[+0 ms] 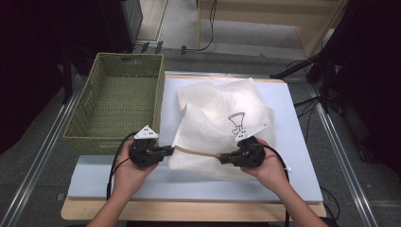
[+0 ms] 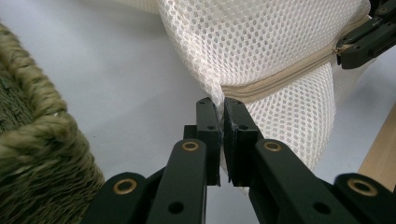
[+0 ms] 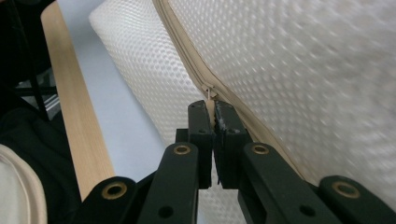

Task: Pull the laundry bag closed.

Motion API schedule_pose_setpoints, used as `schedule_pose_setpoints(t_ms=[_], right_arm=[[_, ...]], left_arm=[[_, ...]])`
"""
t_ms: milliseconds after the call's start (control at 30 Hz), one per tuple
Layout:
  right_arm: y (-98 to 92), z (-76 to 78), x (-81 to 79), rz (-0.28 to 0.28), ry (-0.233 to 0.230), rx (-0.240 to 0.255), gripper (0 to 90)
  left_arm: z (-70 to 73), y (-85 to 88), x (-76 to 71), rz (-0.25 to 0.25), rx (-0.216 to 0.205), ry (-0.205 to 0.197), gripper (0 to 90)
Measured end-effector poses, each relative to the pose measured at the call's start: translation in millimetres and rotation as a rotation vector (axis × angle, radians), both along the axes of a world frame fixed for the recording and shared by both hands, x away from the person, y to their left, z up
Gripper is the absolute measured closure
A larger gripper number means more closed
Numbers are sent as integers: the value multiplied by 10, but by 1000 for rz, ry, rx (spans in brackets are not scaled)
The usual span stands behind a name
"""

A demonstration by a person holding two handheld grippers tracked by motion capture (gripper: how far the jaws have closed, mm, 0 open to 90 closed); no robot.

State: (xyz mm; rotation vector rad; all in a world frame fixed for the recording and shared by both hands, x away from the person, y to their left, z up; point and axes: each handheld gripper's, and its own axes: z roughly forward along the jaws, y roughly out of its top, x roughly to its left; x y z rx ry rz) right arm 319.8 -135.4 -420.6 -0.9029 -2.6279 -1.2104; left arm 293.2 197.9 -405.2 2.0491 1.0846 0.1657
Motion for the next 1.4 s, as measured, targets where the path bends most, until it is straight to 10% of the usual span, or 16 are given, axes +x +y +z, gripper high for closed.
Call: schedule_pose_setpoints(t_ms=[1400], right_arm=[[-323, -35, -73, -57, 11, 11, 882]], left_arm=[[49, -30, 64, -56, 0, 26, 868]])
